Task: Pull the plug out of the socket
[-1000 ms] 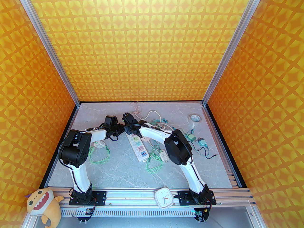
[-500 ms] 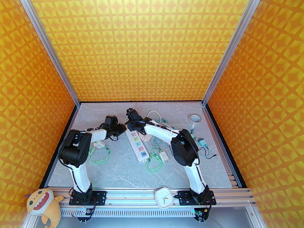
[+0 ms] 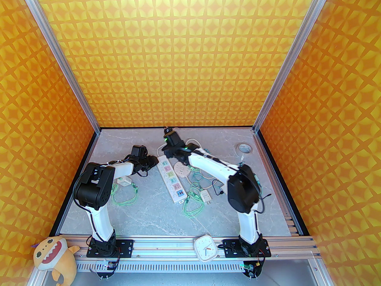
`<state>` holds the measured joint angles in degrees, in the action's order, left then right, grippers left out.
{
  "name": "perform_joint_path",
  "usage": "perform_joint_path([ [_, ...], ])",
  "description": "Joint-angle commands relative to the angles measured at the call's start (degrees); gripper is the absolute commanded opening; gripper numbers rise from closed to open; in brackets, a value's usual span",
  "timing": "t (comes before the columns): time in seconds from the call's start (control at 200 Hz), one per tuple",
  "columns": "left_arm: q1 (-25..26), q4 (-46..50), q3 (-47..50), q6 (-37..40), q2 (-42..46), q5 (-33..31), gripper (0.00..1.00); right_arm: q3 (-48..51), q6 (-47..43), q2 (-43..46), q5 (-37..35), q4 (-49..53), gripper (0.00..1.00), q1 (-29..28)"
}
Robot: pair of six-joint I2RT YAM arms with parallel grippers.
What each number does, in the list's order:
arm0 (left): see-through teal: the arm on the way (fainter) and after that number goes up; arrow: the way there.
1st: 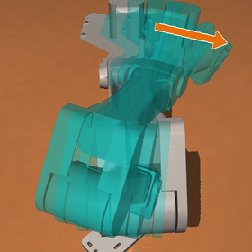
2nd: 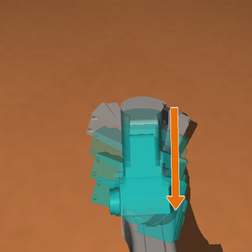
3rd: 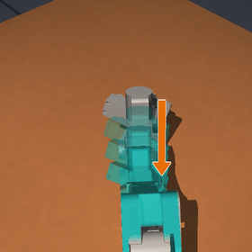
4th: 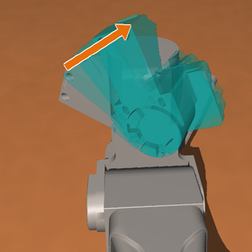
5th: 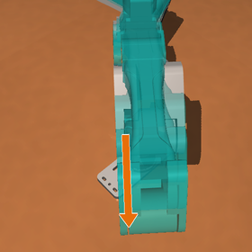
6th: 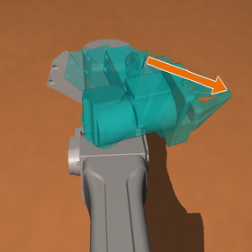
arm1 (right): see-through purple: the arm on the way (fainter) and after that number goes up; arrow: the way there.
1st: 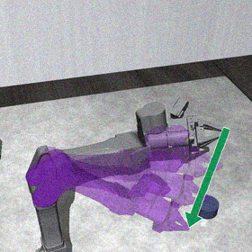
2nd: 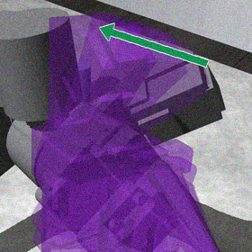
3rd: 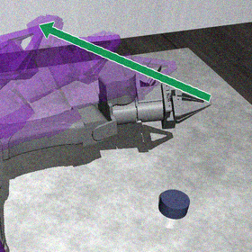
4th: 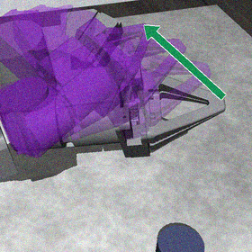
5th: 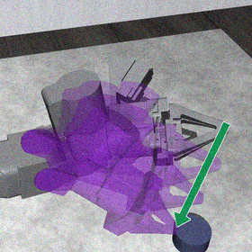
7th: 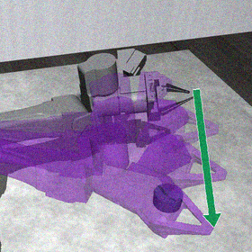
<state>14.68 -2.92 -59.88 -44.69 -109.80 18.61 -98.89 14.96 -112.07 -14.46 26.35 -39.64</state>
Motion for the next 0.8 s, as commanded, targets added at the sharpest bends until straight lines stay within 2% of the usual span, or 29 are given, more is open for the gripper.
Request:
perform_joint_path([
  [0.0, 0.18, 3.50, 1.77, 0.92, 0.09, -0.43, 0.38, 0.13, -0.05, 5.34, -4.59, 0.88, 0.25, 2.64],
  [0.22, 0.19, 2.16, 2.65, 1.43, 1.30, -0.43, 0.50, 1.91, -0.79, 9.54, -6.63, 1.73, 0.26, 9.71],
  [0.47, 0.22, 1.43, 2.99, 1.58, 1.69, -0.42, 0.51, 5.43, -2.04, 12.64, -7.22, 0.81, 0.27, 18.66],
  [0.795, 0.21, 1.37, 2.99, 1.62, 1.60, -0.42, 0.51, 1.45, -4.79, 6.78, -6.44, 1.36, 0.29, 26.53],
])
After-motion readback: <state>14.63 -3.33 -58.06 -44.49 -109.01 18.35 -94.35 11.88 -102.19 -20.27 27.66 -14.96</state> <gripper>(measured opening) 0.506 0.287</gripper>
